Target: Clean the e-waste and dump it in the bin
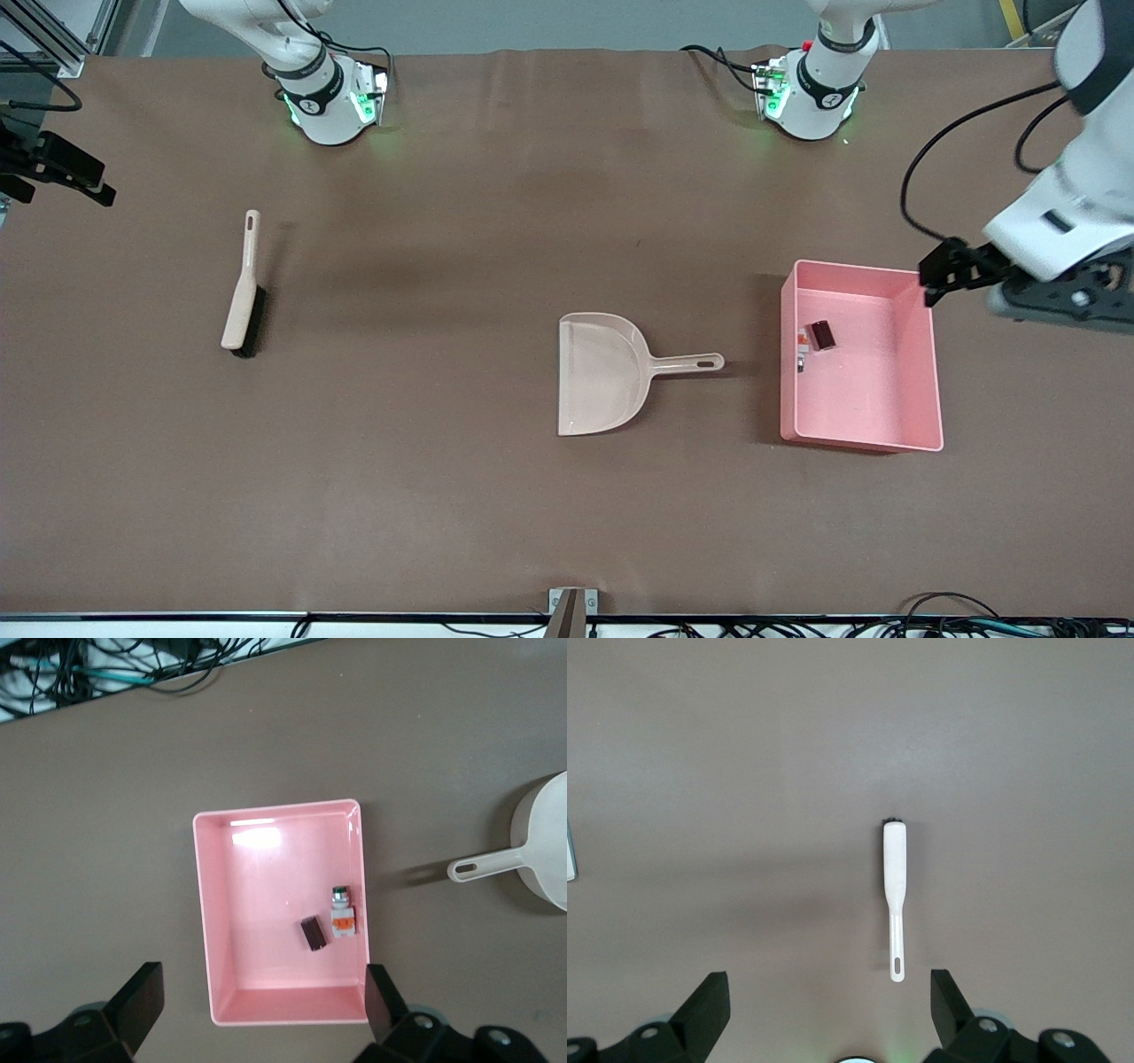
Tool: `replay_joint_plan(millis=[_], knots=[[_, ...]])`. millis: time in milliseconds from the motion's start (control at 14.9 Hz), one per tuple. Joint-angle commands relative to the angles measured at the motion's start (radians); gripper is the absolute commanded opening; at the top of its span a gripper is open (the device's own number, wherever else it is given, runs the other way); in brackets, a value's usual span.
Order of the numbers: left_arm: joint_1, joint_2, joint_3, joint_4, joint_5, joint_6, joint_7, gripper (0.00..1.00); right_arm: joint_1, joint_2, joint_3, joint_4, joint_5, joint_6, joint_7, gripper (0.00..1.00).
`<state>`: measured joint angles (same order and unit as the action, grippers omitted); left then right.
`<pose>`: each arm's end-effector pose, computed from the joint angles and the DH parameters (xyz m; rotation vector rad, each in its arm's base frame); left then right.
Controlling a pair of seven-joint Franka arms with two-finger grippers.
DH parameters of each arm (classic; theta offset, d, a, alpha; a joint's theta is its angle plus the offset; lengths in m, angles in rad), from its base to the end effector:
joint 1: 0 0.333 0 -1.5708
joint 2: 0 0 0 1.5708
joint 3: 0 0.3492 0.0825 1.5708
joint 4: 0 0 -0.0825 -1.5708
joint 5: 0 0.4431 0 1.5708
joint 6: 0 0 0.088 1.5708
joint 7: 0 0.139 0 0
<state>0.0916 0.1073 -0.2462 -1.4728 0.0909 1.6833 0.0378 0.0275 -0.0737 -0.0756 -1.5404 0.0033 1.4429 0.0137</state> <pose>0.6593 -0.0824 0.6228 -3.0639 0.2997 -0.1694 0.5727 -0.0289 0.6742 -3.1307 0.0957 0.0374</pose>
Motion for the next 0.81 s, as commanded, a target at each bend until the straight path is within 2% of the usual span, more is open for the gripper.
replay_joint_plan(millis=[0, 269, 538, 740], knots=[[-0.023, -0.101, 0.074, -0.081, -0.082, -0.06, -0.007, 1.0, 0.008, 0.0, -0.001, 0.006, -0.011, -0.001, 0.017, 1.0], [-0.021, -0.237, 0.093, -0.211, -0.092, -0.086, -0.016, 1.0, 0.006, 0.0, -0.003, 0.006, -0.011, 0.001, 0.017, 1.0], [-0.012, -0.251, 0.084, -0.218, -0.115, -0.102, -0.114, 1.0, 0.006, 0.0, -0.001, 0.006, -0.011, 0.001, 0.017, 1.0], [0.008, -0.245, 0.076, -0.216, -0.12, -0.1, -0.116, 1.0, 0.002, 0.002, -0.003, 0.006, -0.011, 0.001, 0.017, 1.0]])
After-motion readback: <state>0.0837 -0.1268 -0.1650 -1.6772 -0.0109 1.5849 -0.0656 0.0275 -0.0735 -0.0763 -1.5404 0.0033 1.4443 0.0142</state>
